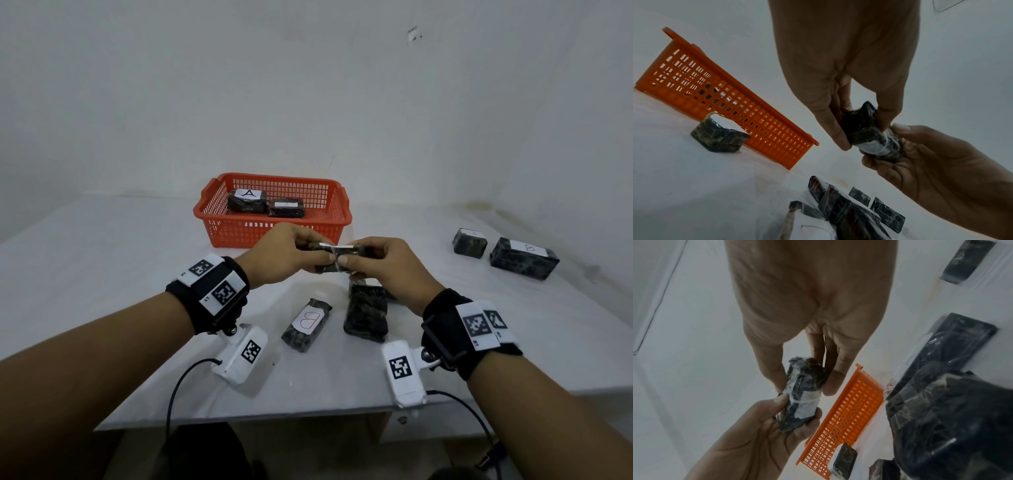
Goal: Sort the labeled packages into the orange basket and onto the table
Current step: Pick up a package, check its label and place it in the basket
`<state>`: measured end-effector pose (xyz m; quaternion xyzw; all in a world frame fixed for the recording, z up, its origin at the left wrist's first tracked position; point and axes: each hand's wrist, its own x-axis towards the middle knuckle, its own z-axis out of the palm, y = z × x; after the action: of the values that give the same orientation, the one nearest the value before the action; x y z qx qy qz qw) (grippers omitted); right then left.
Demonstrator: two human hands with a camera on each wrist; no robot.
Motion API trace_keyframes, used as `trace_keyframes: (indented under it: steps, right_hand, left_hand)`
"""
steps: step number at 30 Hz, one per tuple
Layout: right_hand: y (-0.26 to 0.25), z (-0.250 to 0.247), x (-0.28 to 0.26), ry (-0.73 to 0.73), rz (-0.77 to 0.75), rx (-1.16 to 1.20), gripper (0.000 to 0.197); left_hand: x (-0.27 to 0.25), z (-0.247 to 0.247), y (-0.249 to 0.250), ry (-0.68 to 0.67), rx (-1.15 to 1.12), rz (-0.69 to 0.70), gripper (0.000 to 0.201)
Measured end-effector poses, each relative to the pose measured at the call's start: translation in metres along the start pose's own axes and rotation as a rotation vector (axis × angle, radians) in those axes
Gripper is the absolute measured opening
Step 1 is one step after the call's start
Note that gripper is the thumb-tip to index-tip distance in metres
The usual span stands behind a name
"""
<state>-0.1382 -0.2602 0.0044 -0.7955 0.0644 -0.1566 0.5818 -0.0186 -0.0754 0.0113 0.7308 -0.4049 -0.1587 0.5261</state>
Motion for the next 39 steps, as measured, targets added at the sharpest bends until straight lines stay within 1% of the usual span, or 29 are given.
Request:
trace_keyframes:
  steps: [2,6,10,13,18,23,28,32,34,36,38,39]
  right_hand:
    - [0.001,0.001,0.000,0.002,0.009,-0.006,0.027]
    - [0.002,-0.001,-0.002,0.033,0.033,0.014,0.024]
    - [0.001,-0.002,-0.005,0.004,0.046,0.079,0.024]
    - [0.001,-0.004,-0.007,-0.013,0.056,0.120,0.021]
    - [0.000,-0.007,-0.007,0.036,0.039,0.050,0.021]
    - [0.002,-0.011,-0.008,-0.046,0.044,0.047,0.027]
    - [0.003,-0.013,-0.009,-0.007,0.041,0.037,0.029]
    - [0.006,-0.013,-0.010,-0.040,0.075,0.105,0.031]
    - [0.004,-0.013,-0.011,-0.059,0.107,0.179,0.030]
    - [0.000,-0.013,-0.012,-0.067,0.180,0.245,0.030]
    - [-0.002,-0.013,-0.012,-0.051,0.248,0.278,0.033]
    - [-0.002,-0.013,-0.011,-0.036,0.259,0.289,0.033]
  left_hand:
    - [-0.001,-0.001,0.001,-0.007,0.006,-0.006,0.021]
    - [-0.004,0.000,0.003,-0.058,-0.048,-0.035,0.028]
    - [-0.004,0.003,0.002,-0.009,-0.009,-0.026,0.027]
    - [-0.004,0.003,0.002,-0.014,-0.010,-0.028,0.027]
    - [-0.005,0.004,0.004,-0.039,-0.015,-0.033,0.028]
    - [-0.004,0.004,0.005,-0.015,0.008,-0.019,0.023]
    - [-0.006,0.004,0.004,-0.043,-0.038,-0.020,0.026]
    - [-0.006,0.008,0.001,0.023,0.025,0.008,0.027]
    - [-0.005,0.009,-0.001,0.038,0.057,0.020,0.029]
    - [-0.005,0.008,-0.001,0.043,0.105,0.043,0.033]
    - [-0.005,0.008,-0.002,0.028,0.091,0.058,0.037]
    - [-0.005,0.008,-0.002,0.017,0.073,0.062,0.039]
